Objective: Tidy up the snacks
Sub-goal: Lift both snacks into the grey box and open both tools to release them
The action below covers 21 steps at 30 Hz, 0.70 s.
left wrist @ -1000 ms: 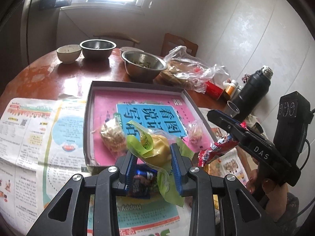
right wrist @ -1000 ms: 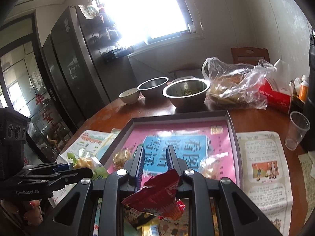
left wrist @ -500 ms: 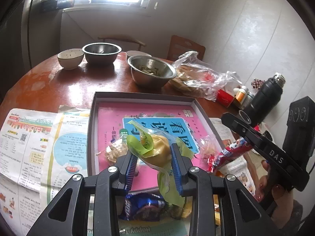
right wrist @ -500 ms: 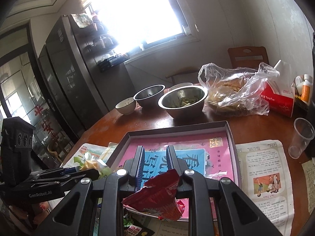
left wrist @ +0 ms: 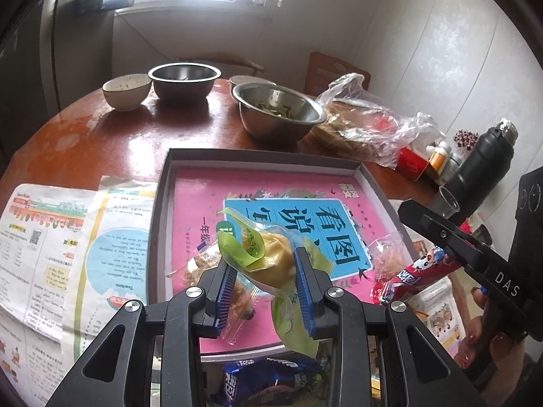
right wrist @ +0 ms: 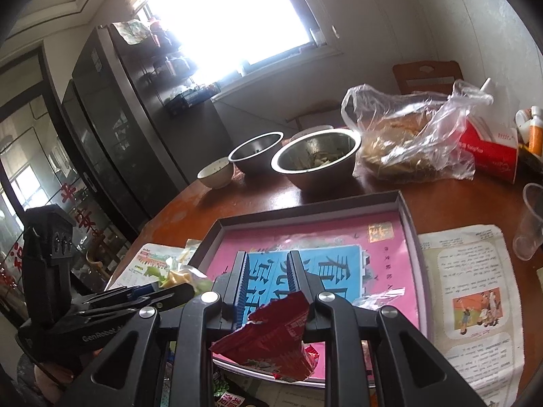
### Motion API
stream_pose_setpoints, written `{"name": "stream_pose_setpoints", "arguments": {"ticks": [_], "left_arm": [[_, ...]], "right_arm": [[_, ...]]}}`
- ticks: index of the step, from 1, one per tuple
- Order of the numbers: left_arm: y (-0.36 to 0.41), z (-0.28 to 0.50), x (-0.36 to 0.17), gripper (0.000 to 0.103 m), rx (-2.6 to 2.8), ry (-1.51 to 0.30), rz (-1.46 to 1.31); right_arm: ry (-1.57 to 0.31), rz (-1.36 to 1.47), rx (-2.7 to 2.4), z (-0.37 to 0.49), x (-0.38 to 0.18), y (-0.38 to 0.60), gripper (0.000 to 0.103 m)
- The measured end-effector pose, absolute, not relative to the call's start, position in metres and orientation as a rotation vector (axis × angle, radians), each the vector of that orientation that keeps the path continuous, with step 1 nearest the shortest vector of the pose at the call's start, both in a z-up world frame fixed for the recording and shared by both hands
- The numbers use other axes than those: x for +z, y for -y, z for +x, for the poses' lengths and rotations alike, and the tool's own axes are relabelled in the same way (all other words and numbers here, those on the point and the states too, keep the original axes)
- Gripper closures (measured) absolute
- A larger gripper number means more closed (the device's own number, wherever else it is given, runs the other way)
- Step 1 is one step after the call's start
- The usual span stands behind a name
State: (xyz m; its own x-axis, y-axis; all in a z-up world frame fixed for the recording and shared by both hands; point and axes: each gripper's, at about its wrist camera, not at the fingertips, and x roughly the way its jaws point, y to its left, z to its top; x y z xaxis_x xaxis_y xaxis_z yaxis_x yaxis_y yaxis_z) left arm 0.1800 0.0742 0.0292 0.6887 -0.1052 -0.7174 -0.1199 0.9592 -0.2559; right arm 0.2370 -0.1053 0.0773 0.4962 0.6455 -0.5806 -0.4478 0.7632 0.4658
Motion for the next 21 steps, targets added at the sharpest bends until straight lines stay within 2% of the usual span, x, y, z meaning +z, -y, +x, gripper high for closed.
{"name": "stream_pose_setpoints", "arguments": {"ticks": [21], "left_arm": [[-0.070,0.198,0.005,0.068,0.009,-0.872,-0.288]], "right_arm": [[-0.892,0.378,0.615,0.259,0.044,0.109,0.079]]}}
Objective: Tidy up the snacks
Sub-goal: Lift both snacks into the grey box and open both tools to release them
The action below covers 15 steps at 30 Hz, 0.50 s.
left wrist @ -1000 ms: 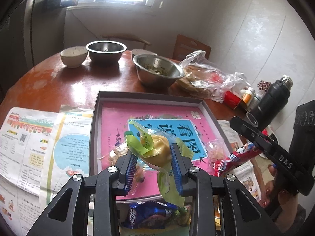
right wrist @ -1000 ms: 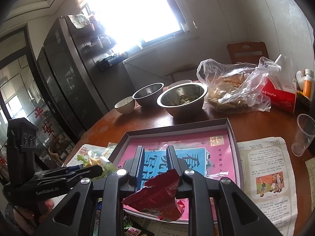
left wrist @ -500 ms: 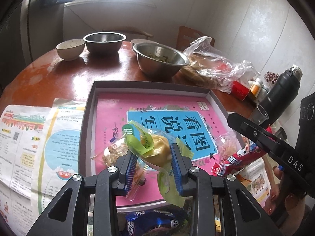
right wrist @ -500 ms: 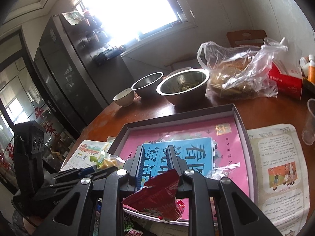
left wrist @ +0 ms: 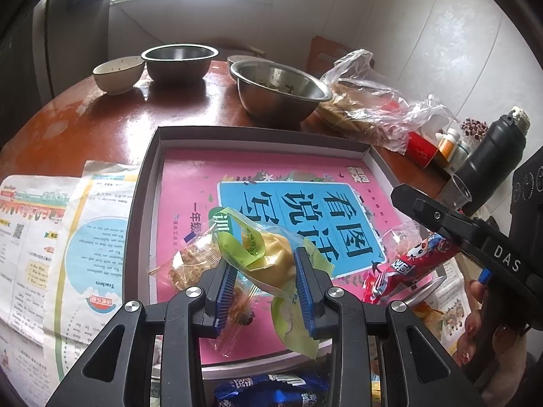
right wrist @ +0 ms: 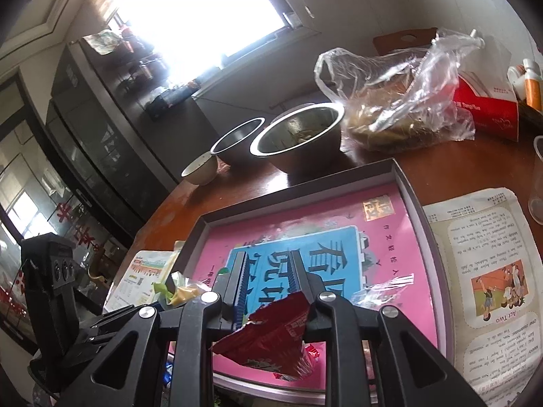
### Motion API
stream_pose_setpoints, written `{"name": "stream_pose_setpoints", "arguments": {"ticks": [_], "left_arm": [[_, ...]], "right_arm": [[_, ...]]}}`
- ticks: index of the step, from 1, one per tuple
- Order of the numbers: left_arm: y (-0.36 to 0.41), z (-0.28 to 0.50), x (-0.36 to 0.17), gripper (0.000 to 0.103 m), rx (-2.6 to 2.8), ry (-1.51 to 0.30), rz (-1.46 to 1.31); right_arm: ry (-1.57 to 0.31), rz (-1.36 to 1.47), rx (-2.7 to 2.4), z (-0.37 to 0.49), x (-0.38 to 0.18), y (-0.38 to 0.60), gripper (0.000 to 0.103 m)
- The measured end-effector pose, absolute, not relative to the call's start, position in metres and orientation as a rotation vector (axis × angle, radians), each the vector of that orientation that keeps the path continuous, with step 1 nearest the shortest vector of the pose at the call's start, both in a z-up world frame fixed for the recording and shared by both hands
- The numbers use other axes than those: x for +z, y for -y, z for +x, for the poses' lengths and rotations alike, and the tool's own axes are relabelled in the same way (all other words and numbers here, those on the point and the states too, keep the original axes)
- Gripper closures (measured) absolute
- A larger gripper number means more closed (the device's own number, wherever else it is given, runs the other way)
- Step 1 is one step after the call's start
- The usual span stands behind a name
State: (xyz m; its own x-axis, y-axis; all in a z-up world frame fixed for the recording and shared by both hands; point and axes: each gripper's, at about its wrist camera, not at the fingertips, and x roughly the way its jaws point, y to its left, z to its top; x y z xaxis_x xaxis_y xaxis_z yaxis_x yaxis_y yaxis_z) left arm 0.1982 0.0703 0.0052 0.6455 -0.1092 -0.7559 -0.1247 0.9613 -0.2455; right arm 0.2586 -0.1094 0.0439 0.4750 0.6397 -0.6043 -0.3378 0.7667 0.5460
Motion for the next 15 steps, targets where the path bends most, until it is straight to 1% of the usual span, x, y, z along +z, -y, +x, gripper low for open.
{"name": "stream_pose_setpoints", "arguments": {"ticks": [15], "left_arm": [[-0.069,0.205,0.001,0.068,0.010,-0.887,-0.283]], "right_arm": [[-0.924,0.427,0.523,0.269,0.029,0.135,0.079]]}}
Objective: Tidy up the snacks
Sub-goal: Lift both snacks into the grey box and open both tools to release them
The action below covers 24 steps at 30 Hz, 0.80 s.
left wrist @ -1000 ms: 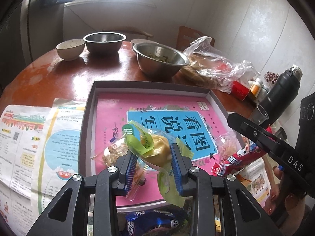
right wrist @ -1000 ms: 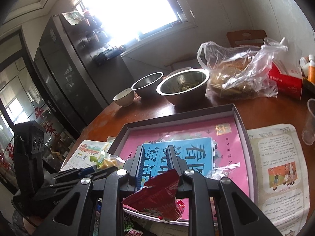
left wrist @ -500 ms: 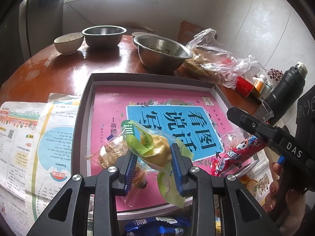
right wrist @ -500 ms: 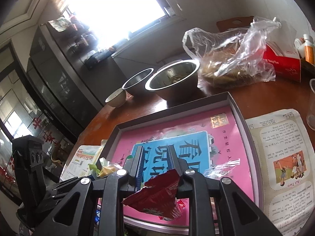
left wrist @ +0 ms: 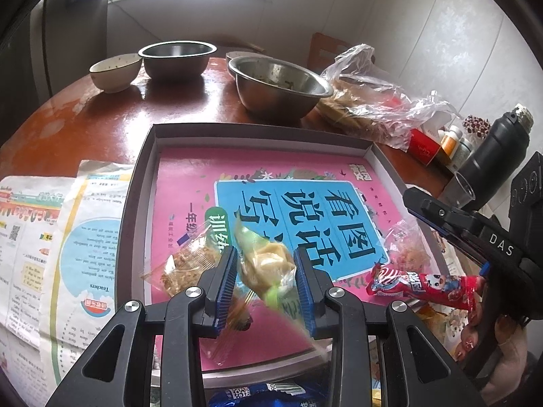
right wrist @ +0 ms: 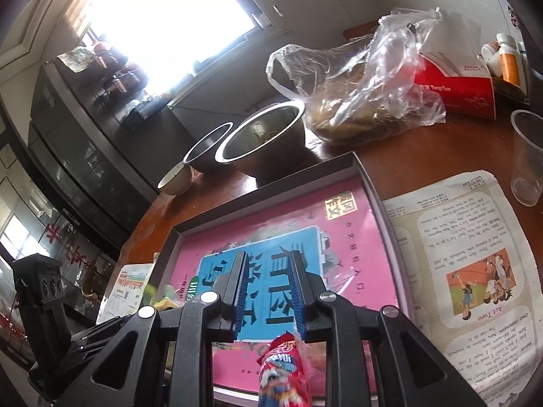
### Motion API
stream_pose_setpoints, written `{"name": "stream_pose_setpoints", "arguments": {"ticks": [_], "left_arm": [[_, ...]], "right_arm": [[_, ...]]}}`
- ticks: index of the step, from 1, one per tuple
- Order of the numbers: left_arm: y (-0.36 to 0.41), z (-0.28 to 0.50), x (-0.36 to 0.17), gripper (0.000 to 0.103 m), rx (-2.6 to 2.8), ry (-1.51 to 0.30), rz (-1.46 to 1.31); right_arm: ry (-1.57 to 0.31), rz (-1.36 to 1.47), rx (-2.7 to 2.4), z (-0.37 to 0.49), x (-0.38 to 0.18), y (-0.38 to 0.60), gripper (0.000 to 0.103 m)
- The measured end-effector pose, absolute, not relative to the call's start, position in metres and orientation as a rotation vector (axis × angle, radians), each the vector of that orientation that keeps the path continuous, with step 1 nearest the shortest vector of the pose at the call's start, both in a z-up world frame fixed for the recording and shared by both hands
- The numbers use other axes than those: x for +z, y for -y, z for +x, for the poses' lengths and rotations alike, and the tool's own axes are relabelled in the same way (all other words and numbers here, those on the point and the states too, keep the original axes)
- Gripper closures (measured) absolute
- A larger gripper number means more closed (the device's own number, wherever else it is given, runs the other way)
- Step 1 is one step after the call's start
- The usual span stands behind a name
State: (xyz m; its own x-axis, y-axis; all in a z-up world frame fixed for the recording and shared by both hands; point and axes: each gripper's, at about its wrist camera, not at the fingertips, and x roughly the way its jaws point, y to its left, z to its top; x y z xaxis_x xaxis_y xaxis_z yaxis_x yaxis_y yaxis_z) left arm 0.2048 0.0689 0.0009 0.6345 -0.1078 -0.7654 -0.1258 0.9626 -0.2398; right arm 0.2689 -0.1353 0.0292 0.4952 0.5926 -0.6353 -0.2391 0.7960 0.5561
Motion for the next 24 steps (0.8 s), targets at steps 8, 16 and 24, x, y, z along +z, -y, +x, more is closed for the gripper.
{"name": "stream_pose_setpoints", "arguments": {"ticks": [8,16,24], "left_arm": [[-0.070,0.204,0.000,0.068,0.011,-0.891,-0.295],[-0.072,0.202,0.002,0.063,0.021,-0.888,-0.301],[-0.076,0.195,0.006,0.060,0.028,-0.877,-0.317]], "right_arm": [[-0.925,0.389,0.510,0.257,0.035,0.148,0.078],[-0.914,0.336,0.521,0.237,0.048,0.156,0.069],[-0.912,0.264,0.530,0.217,0.055,0.157,0.065]]}}
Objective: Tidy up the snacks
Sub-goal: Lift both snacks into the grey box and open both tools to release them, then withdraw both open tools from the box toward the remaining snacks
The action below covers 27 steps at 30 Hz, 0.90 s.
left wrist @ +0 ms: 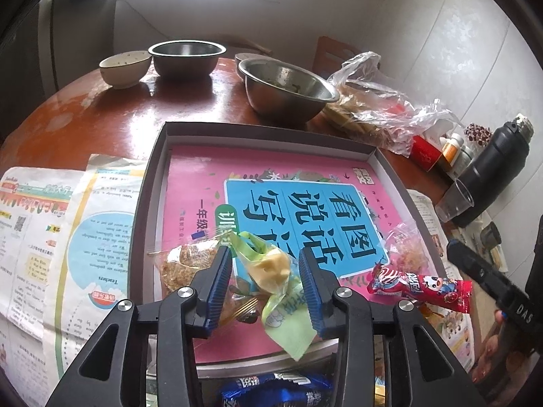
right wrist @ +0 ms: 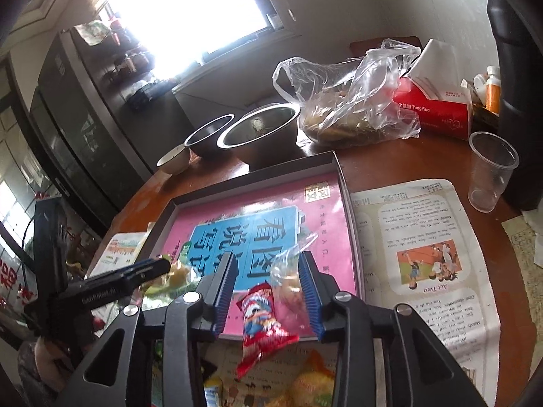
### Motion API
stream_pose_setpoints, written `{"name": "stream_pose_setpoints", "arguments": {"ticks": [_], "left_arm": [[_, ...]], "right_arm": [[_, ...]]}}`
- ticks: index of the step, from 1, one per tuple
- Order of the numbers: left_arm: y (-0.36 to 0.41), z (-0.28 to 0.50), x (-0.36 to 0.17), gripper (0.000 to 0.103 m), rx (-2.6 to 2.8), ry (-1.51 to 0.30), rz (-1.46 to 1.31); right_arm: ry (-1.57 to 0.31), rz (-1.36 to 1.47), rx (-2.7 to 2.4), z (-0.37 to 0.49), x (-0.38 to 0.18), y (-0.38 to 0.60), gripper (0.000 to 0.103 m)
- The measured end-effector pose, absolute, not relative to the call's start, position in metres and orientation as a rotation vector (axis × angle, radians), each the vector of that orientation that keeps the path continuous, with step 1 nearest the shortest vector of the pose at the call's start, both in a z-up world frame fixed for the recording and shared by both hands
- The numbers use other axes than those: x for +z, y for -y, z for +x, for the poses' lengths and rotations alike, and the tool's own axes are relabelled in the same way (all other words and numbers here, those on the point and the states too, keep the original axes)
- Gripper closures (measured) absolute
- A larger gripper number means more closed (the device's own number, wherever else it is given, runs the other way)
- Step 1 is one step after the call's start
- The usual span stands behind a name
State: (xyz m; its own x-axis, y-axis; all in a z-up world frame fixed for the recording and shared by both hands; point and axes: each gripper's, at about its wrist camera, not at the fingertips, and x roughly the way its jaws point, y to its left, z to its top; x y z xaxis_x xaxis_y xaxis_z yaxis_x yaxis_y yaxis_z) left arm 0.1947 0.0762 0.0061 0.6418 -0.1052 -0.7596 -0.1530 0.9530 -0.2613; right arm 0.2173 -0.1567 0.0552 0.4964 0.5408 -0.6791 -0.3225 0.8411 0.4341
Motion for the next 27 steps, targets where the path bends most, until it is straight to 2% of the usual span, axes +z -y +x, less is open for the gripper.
{"name": "stream_pose_setpoints", "arguments": {"ticks": [6,13,27], "left_arm": [[-0.080,0.188,0.011,0.056,0.029,-0.865,-0.322],[-0.079,0.177,0.017,0.050,0.021,-0.856,-0.329],[-0.083,0.156,0.022,0.049,0.027,-0.850,-0.323]], "right_arm": [[-0.930,0.230,0.532,0.203,0.053,0.157,0.065],[-0.945,0.189,0.520,0.191,0.048,0.159,0.059],[-0.962,0.158,0.507,0.180,0.043,0.156,0.059]]}}
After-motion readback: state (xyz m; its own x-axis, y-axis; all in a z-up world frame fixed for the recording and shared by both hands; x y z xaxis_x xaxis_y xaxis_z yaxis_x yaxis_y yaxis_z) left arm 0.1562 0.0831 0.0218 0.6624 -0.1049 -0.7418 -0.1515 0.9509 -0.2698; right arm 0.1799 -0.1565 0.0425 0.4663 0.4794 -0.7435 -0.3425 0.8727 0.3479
